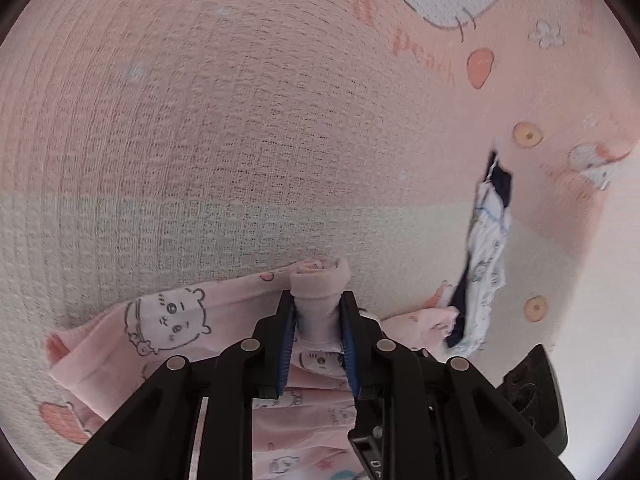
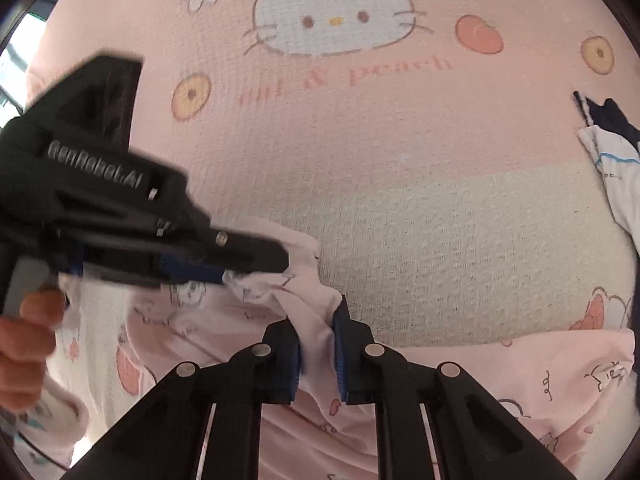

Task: Fold clothes

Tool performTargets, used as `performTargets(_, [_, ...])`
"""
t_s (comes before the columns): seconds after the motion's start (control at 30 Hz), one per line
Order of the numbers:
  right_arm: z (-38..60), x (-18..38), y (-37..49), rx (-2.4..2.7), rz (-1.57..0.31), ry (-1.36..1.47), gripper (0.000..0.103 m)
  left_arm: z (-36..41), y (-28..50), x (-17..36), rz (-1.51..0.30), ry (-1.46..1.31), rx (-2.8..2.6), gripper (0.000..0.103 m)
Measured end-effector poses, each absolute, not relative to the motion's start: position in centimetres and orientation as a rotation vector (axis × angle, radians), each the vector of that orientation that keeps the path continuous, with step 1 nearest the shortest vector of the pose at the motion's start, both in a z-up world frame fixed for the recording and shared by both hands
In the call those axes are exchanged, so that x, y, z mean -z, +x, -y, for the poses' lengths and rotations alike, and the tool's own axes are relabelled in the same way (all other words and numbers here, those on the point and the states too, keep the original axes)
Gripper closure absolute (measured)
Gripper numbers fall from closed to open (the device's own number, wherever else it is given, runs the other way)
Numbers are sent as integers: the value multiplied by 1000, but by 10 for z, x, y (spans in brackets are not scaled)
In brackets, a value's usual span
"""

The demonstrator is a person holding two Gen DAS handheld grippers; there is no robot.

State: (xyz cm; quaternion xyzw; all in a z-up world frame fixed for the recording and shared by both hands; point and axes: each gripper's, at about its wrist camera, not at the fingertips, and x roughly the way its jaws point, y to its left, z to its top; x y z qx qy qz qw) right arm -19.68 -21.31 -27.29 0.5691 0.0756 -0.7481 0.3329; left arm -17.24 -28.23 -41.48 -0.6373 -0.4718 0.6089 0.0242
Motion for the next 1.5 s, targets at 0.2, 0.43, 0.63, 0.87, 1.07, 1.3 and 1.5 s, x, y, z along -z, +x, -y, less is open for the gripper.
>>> performTargets(0.2, [213, 257, -193, 2066, -184, 1337, 91, 287, -168, 413, 1678, -1733, -1831, 84])
performTargets(0.43, [196, 230, -183, 2135, -119, 1153, 91, 279, -174, 360, 1730, -1522, -1918, 84])
performTargets(0.63, [242, 241, -210, 2111, 15, 1071, 91, 374, -123, 304, 1730, -1363, -2015, 84])
performTargets(0.87, [281, 249, -220, 2097, -39, 982, 91, 405, -124, 297, 1775, -1251, -2052, 84])
performTargets(1.07, [303, 265, -233, 2078, -24, 1000, 91, 423, -127, 296, 1814, -1198, -2104, 84])
performTargets(1.3, [307, 282, -240, 2096, -133, 1069, 75, 437, -126, 289, 1776, -1317, -2352, 51])
performTargets(1.5, [262, 274, -243, 2158, -2, 1055, 26, 437, -115, 285, 1746, -1333, -2364, 40])
